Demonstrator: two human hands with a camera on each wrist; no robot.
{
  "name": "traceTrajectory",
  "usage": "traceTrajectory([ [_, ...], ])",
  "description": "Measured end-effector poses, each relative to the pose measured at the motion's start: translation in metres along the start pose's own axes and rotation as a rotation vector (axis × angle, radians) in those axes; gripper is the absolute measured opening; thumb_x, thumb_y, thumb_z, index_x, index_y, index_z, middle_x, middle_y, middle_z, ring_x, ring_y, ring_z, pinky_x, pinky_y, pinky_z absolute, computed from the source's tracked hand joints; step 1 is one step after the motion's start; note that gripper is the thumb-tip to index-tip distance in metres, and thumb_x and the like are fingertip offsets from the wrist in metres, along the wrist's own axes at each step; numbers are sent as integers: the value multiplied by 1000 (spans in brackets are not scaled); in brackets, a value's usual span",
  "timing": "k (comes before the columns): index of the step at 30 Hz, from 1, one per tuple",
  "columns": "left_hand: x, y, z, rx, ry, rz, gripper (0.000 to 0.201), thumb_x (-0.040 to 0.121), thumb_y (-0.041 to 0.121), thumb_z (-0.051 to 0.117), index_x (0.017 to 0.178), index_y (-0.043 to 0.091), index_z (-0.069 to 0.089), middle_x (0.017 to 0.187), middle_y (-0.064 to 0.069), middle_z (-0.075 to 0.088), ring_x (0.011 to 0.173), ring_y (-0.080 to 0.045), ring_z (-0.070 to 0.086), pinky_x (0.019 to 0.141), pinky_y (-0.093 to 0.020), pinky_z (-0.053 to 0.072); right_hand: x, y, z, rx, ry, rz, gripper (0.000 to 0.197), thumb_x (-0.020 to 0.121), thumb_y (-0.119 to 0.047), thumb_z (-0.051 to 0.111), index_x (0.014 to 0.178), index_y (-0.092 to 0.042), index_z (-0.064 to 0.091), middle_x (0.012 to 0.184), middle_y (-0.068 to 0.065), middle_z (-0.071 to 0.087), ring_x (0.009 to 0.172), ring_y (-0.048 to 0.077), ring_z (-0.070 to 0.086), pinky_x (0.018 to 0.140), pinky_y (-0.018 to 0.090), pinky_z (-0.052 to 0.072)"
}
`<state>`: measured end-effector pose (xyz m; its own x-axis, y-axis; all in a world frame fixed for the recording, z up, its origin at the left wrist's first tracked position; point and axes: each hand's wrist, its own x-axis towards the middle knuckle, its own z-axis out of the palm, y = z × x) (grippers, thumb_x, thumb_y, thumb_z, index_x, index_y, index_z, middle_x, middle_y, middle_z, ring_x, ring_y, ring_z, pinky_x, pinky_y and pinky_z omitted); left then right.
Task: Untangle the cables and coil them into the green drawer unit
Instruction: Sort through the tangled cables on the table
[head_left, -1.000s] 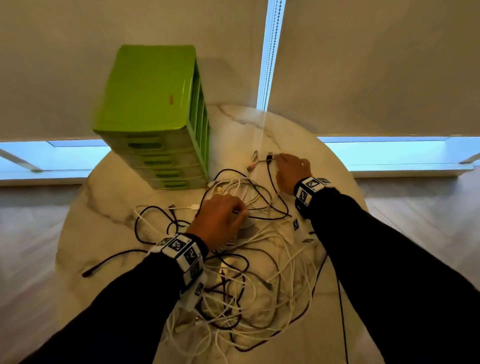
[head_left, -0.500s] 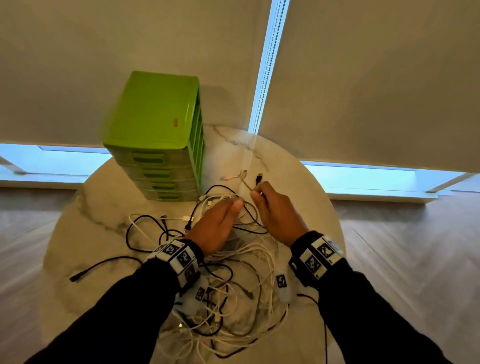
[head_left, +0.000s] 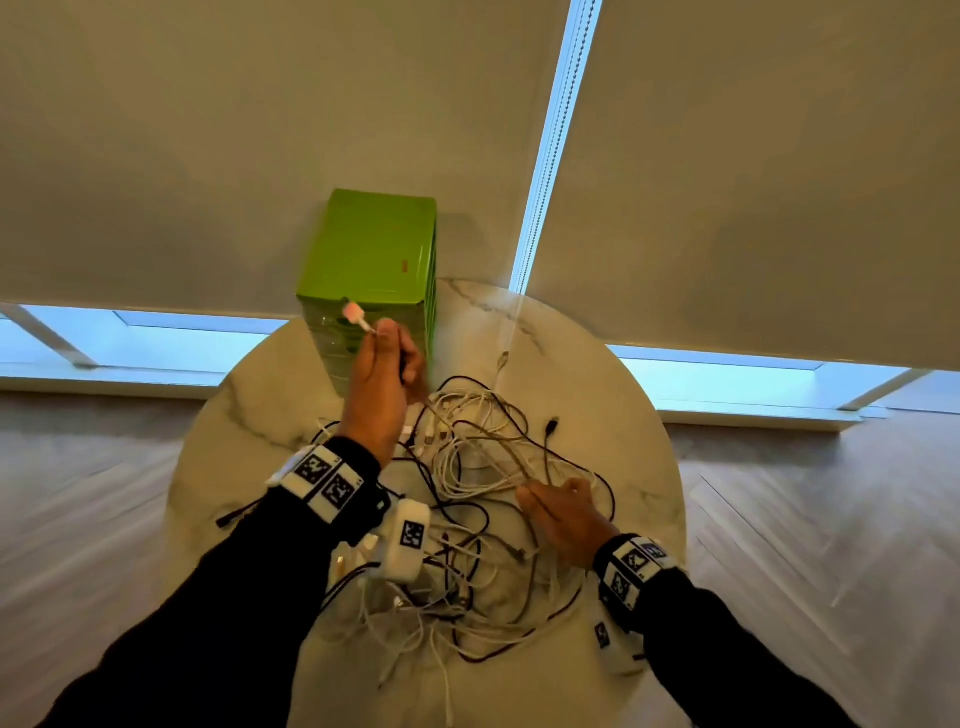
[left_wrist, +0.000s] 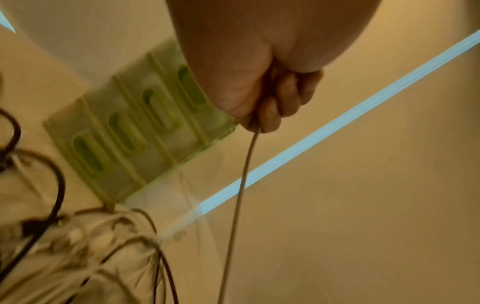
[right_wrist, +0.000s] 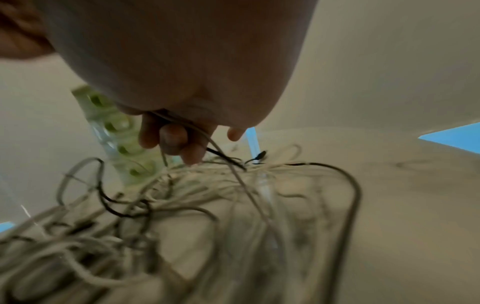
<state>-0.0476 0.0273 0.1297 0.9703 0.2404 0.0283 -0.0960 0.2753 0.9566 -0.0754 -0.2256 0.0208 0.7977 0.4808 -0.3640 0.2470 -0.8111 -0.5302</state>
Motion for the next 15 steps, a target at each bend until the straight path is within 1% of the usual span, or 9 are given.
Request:
traceTrajectory([
  [2, -8, 16, -13, 121, -54, 13, 42, 109, 41, 26, 79, 19, 46, 57, 9, 38, 53, -11, 32, 53, -25, 31, 5, 6, -8, -78, 13, 75, 34, 108, -46, 22, 86, -33, 44, 79, -7, 61, 86, 13, 58, 108, 48, 22],
  [4, -23, 13, -23, 361, -189, -6, 47, 106, 46, 30, 79, 15, 53, 57, 7, 47, 57, -15, 42, 60, -29, 38, 14, -4, -22, -126, 111, 99, 34, 106, -49, 22, 90, -30, 46, 80, -1, 65, 90, 23, 64, 101, 44, 27],
  [6, -38, -8, -30, 542, -306, -104, 55, 104, 54, 34, 84, 13, 64, 65, 4, 65, 65, -21, 56, 73, -35, 47, 21, -28, -37, -106, 278, 23, 42, 102, -56, 19, 90, -28, 48, 70, 0, 61, 83, 31, 66, 90, 40, 34],
  [8, -49, -32, -35, 633, -344, -213, 56, 104, 59, 30, 92, 24, 72, 80, 2, 76, 76, -22, 65, 79, -38, 49, 23, -61, -47, -94, 360, -88, 39, 105, -51, 24, 89, -26, 49, 67, -5, 53, 79, 33, 64, 86, 39, 32],
  [10, -55, -42, -30, 573, -299, -283, 53, 106, 53, 28, 102, 26, 73, 90, 4, 78, 87, -18, 69, 81, -36, 50, 20, -91, -49, -125, 315, -187, 26, 109, -40, 28, 92, -32, 46, 73, -12, 49, 81, 25, 60, 96, 44, 31],
  [11, -58, -40, -26, 487, -262, -305, 52, 108, 48, 27, 105, 24, 73, 91, 7, 78, 88, -14, 69, 79, -29, 50, 15, -107, -47, -147, 284, -236, 25, 110, -39, 27, 96, -35, 47, 75, -13, 51, 81, 19, 58, 100, 45, 29],
  [13, -57, -32, -17, 314, -187, -319, 53, 110, 40, 24, 106, 17, 72, 92, 8, 77, 78, -3, 67, 67, -17, 46, 8, -122, -41, -144, 238, -298, 32, 109, -42, 21, 110, -37, 52, 81, -13, 60, 81, 11, 56, 101, 41, 23],
  [14, -55, -29, -15, 219, -161, -309, 54, 110, 40, 24, 103, 14, 71, 95, 4, 78, 77, -3, 66, 66, -19, 45, 6, -124, -35, -111, 221, -308, 34, 109, -43, 20, 109, -36, 53, 80, -11, 61, 80, 11, 55, 100, 40, 22],
  [15, -52, -26, -14, 116, -131, -296, 53, 110, 40, 26, 98, 12, 69, 94, -1, 77, 78, -7, 67, 72, -25, 46, 4, -124, -30, -74, 210, -311, 33, 109, -43, 21, 102, -35, 52, 76, -9, 59, 78, 13, 55, 100, 40, 23],
])
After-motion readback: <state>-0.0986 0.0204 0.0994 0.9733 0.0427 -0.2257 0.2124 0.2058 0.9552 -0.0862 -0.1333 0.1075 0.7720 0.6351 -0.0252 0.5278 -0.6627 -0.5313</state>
